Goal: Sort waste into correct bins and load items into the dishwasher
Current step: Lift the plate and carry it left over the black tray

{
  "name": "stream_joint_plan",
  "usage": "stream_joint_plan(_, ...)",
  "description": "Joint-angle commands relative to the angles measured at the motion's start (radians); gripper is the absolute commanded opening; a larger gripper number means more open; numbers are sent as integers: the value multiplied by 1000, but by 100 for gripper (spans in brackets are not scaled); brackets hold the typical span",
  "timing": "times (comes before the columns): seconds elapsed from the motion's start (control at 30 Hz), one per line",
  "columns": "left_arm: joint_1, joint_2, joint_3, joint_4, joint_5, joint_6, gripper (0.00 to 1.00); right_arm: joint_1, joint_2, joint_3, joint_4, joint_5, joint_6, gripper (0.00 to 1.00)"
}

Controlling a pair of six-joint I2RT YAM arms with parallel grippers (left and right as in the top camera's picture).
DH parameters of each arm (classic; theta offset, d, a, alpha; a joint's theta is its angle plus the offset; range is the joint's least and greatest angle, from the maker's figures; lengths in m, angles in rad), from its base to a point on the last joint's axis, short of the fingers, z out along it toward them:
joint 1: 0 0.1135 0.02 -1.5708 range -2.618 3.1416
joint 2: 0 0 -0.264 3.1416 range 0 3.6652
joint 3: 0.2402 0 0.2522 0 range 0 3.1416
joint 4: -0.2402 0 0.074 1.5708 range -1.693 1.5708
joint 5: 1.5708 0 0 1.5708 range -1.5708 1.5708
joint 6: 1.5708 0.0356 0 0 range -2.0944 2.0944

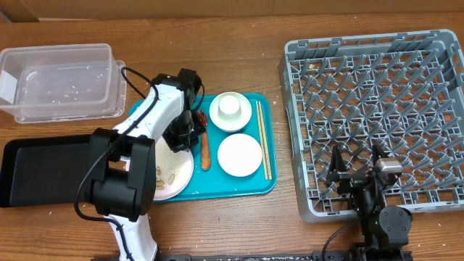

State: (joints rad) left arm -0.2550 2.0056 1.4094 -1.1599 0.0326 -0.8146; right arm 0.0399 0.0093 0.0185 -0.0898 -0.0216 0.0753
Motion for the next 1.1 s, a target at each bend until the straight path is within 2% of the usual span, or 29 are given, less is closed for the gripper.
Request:
stream_joint_plan(0.0, -4, -13, 22, -17, -20, 29, 4, -2, -6, -10, 6, 5, 3, 100)
stream_joint_plan(0.33, -3, -79, 59, -110, -137, 29, 4, -2, -6, -10, 6, 5, 3, 100)
stream_joint_plan(0.77, -3, -84, 216, -276, -207, 53, 4, -2, -6, -10, 6, 5, 3, 100)
stream_joint_plan(1.07, 11, -84, 370, -402, -312, 81, 4, -2, -6, -10, 6, 5, 3, 100)
